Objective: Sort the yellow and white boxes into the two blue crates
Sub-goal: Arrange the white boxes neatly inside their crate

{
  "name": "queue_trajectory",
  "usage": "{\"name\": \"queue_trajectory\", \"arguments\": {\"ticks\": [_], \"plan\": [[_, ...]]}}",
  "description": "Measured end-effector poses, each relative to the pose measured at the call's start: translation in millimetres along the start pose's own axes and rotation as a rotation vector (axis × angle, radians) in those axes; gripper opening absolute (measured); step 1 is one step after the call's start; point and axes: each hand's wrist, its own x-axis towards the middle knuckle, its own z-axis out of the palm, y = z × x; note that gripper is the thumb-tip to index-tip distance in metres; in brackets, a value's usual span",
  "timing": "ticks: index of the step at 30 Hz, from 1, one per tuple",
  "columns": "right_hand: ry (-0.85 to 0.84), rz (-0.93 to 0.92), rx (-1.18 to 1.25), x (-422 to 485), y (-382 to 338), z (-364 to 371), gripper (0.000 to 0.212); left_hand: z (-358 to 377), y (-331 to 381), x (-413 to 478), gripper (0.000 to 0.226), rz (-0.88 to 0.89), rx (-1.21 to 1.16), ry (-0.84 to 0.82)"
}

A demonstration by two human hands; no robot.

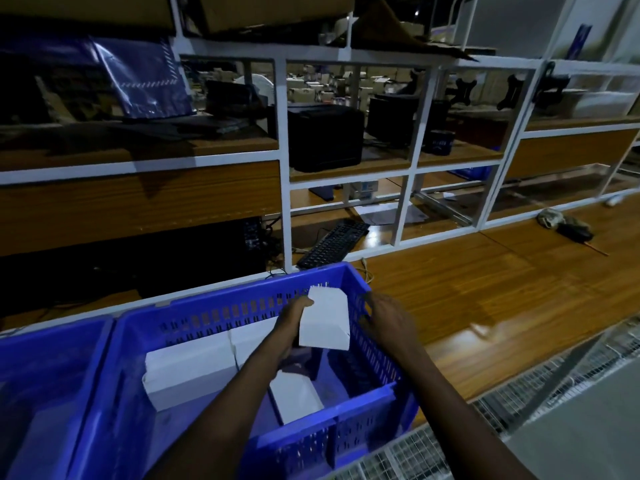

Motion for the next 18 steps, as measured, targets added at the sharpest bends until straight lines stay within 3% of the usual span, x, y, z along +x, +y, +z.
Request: {"name": "queue_trajectory", "arguments": {"ticks": [4,9,12,14,18], "plan": [[0.022,0.023,0.356,7,-48,11,0.028,-23,14,-16,0.025,0.134,-0.089,0.063],[-0.278,0.414,1.239,21,-103,5,0.029,-72,16,-32,0.068,0.360,-0.095,0.206],[-0.518,0.336,1.166,32,-117,14,0.030,-95,15,-52,0.047,0.387,-0.120,0.213],[-0.631,0.287,1.115,39,-128,28,0.034,-110,12,-58,0.058,0.359,-0.105,0.220],[-0.706,0.338,1.147,44,-152,49,0.027,-137,2,-70,0.056,0.313,-0.080,0.264]]}}
